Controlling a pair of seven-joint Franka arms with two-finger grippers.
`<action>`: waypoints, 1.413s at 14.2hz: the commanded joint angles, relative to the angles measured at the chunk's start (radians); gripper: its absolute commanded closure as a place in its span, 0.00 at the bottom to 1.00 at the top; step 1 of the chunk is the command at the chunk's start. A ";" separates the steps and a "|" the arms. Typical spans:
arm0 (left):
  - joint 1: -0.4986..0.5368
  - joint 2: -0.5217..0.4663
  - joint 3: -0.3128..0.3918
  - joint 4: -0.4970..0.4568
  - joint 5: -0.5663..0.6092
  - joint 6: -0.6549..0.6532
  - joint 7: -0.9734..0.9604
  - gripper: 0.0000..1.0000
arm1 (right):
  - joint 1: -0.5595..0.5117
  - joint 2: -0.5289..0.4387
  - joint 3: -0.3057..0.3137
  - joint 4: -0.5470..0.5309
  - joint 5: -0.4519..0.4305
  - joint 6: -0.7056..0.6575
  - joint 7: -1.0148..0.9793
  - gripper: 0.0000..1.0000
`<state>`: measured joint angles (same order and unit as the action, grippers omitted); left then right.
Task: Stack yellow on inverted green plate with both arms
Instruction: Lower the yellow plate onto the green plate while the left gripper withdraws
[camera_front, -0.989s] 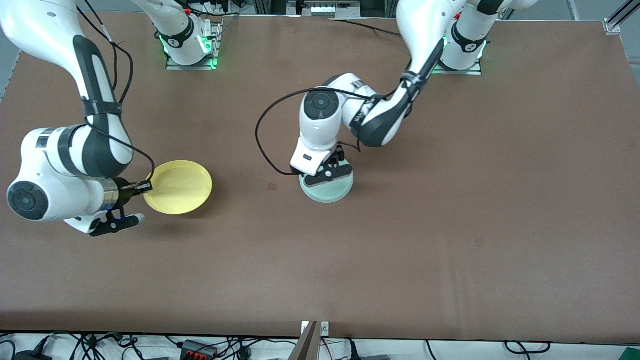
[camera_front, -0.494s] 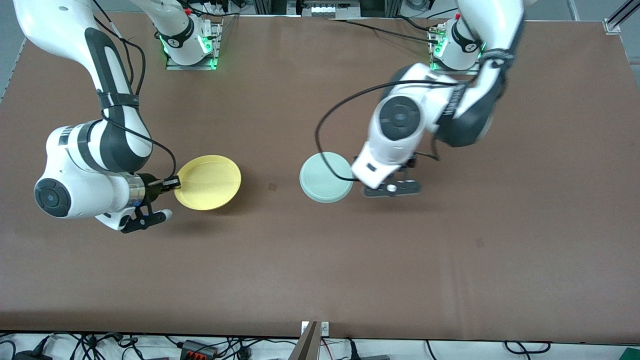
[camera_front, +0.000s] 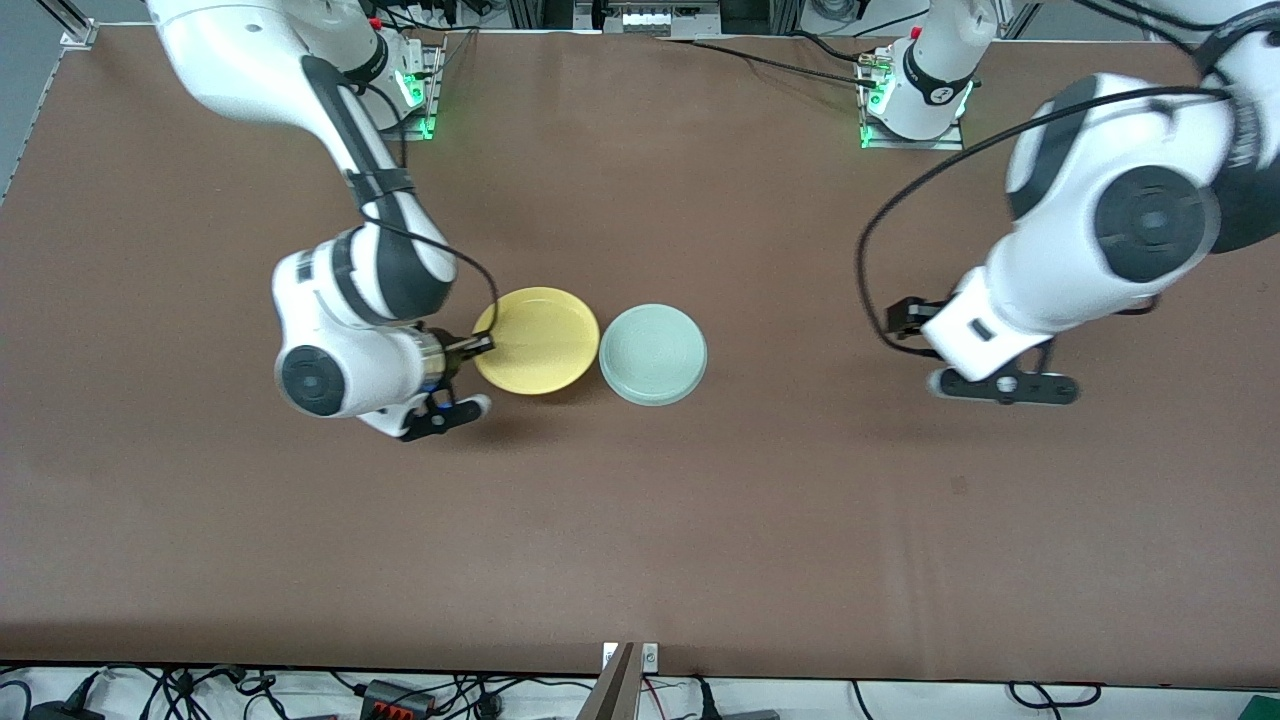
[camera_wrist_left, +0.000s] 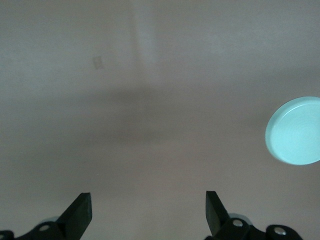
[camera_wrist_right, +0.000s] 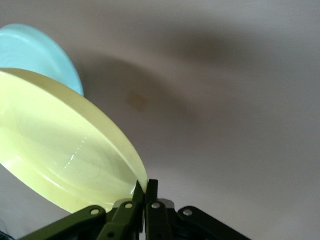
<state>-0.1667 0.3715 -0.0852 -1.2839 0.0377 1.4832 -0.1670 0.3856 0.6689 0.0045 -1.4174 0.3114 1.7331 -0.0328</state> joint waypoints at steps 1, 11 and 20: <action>0.070 -0.080 -0.005 -0.026 -0.016 -0.027 0.096 0.00 | 0.058 0.031 -0.008 0.003 0.034 0.035 0.008 1.00; 0.084 -0.424 0.147 -0.459 -0.085 0.261 0.211 0.00 | 0.170 0.164 -0.008 0.057 0.158 0.261 0.212 1.00; 0.182 -0.428 0.051 -0.446 -0.075 0.223 0.236 0.00 | 0.190 0.190 -0.006 0.057 0.204 0.249 0.249 1.00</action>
<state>-0.0104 -0.0328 -0.0077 -1.7089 -0.0249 1.7101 0.0494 0.5688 0.8454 -0.0004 -1.3880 0.4977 1.9942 0.1991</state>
